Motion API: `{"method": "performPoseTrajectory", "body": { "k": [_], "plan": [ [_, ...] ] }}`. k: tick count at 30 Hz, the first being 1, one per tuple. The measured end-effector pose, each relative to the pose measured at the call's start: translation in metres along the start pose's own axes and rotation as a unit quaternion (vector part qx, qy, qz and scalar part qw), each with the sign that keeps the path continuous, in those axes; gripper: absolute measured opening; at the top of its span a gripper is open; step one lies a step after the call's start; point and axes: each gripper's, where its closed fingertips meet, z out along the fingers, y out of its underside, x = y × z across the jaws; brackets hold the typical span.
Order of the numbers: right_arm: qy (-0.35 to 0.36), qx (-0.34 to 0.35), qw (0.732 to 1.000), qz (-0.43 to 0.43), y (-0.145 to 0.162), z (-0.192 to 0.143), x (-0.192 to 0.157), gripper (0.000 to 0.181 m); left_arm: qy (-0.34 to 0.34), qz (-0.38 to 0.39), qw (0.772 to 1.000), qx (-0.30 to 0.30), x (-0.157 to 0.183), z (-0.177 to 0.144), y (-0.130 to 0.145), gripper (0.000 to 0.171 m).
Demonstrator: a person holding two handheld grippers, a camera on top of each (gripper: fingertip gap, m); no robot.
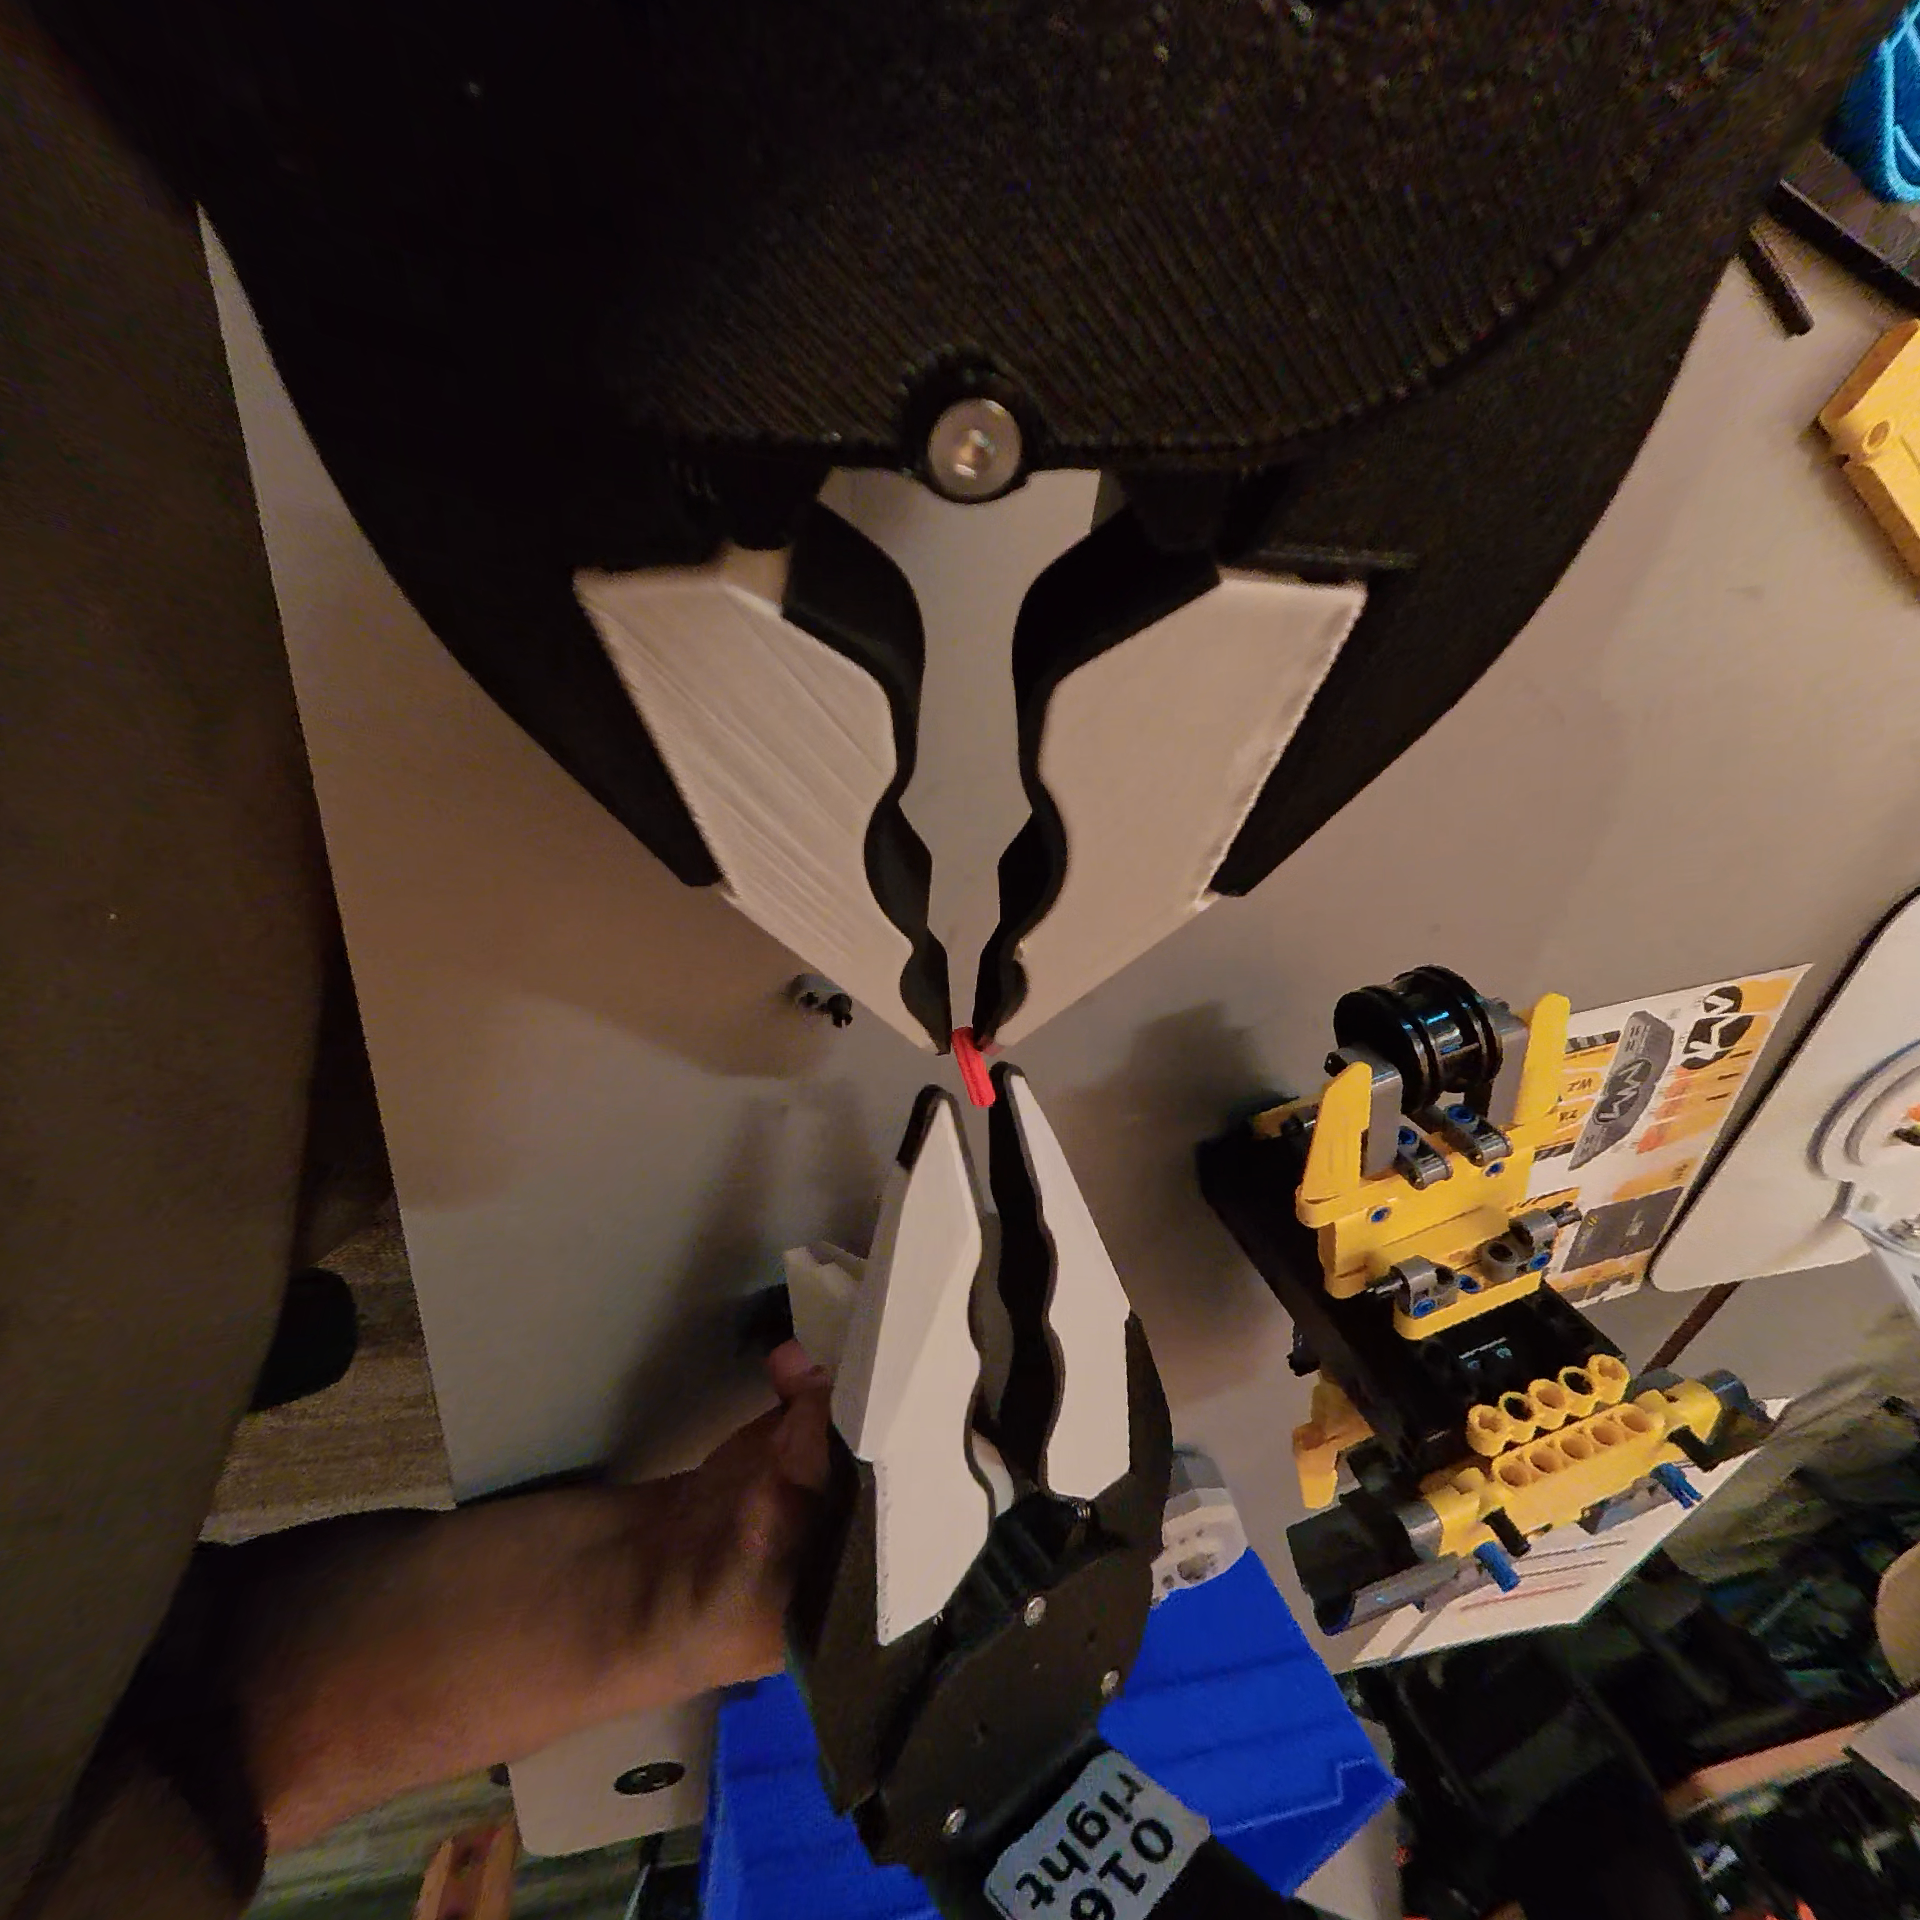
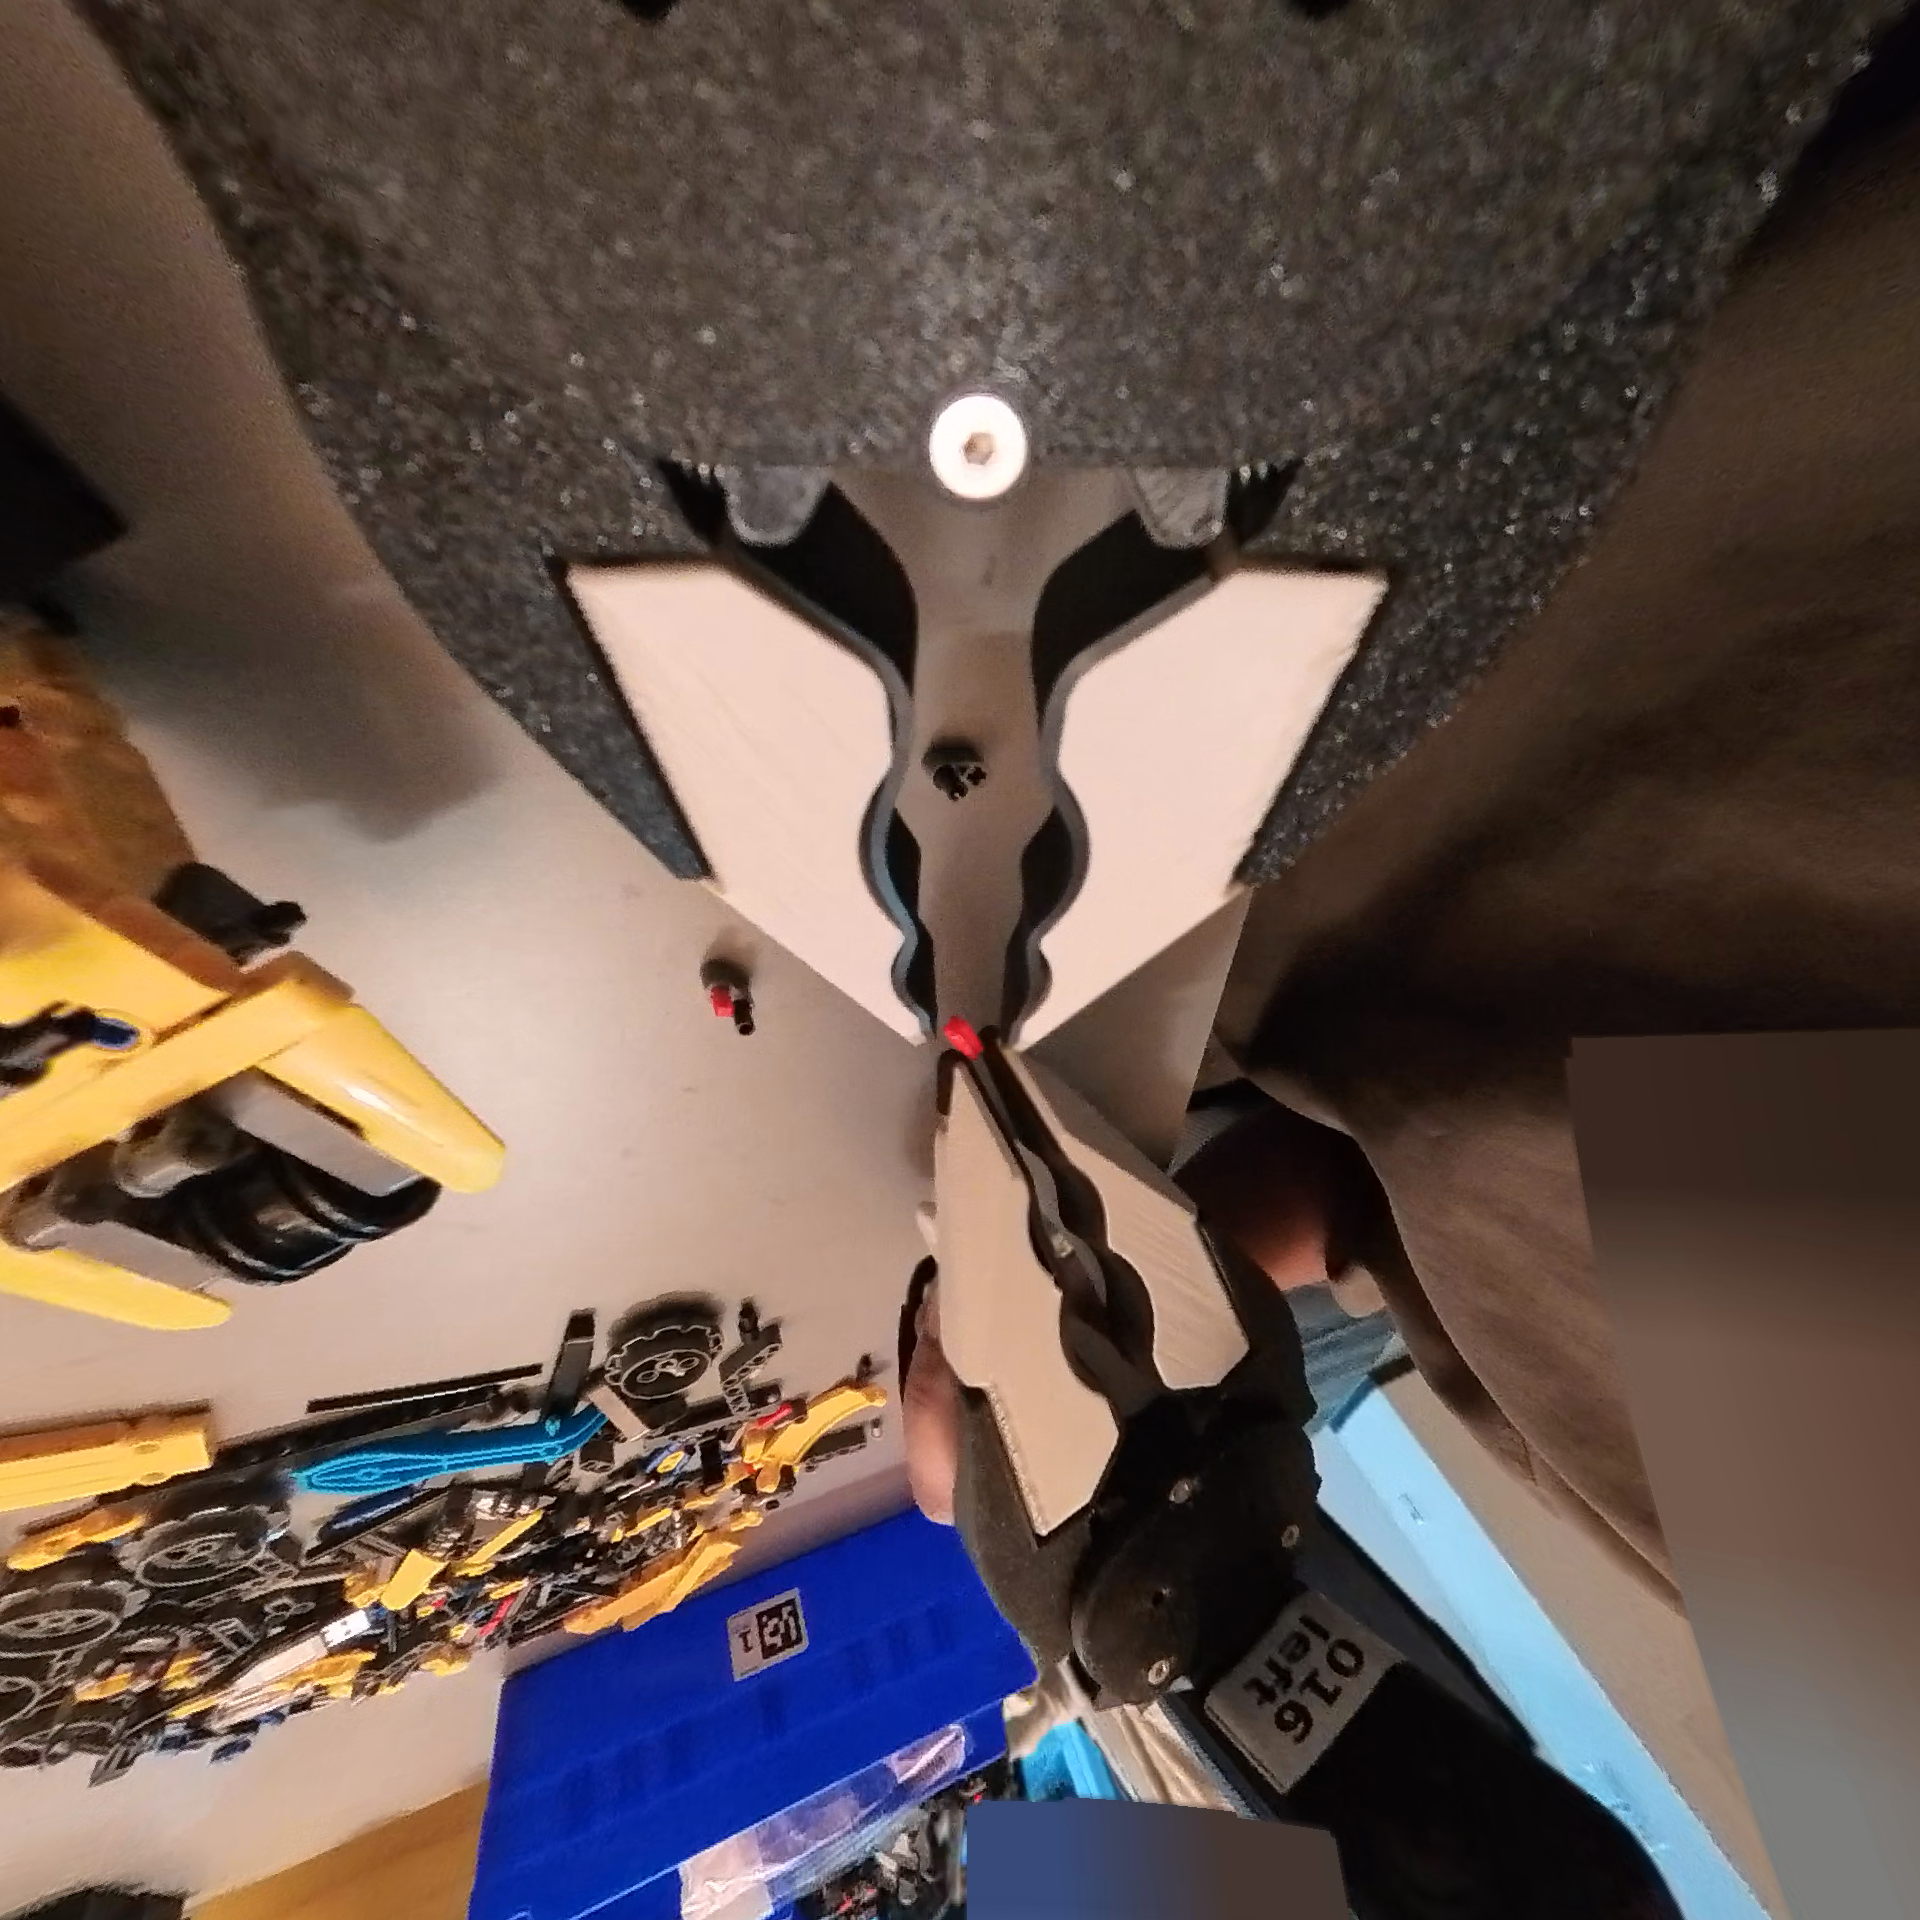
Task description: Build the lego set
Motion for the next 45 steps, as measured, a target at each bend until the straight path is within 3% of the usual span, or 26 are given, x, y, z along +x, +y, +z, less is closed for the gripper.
{"method": "performPoseTrajectory", "body": {
  "k": [10, 13, 18, 24, 28, 35, 45],
  "plan": [
    [-0.001, -0.001, 1.000, -0.010, 0.000, -0.001, -0.001, 0.004, 0.009, -0.013, 1.000, 0.008, 0.002, 0.003, 0.000, 0.000],
    [0.012, 0.004, 1.000, -0.017, -0.004, -0.005, 0.003, 0.004, 0.037, -0.043, 0.998, 0.000, 0.006, 0.009, 0.005, 0.025],
    [0.085, -0.023, 0.995, -0.054, -0.001, -0.023, 0.014, 0.004, 0.066, -0.044, 0.996, -0.025, 0.020, 0.021, 0.011, 0.036],
    [0.103, -0.105, 0.989, -0.032, 0.041, -0.028, -0.011, 0.004, 0.155, -0.083, 0.983, -0.055, 0.049, 0.042, 0.011, 0.053],
    [0.121, -0.152, 0.980, -0.034, 0.065, -0.024, -0.020, 0.004, 0.154, -0.079, 0.979, -0.104, 0.052, 0.052, 0.024, 0.053],
    [0.125, -0.176, 0.976, -0.041, 0.074, -0.001, -0.020, 0.004, 0.153, -0.093, 0.977, -0.117, 0.054, 0.047, 0.030, 0.047],
    [0.183, -0.191, 0.963, -0.052, 0.074, -0.007, -0.005, 0.004, 0.142, -0.126, 0.974, -0.120, 0.058, 0.037, 0.035, 0.041]
  ]
}}
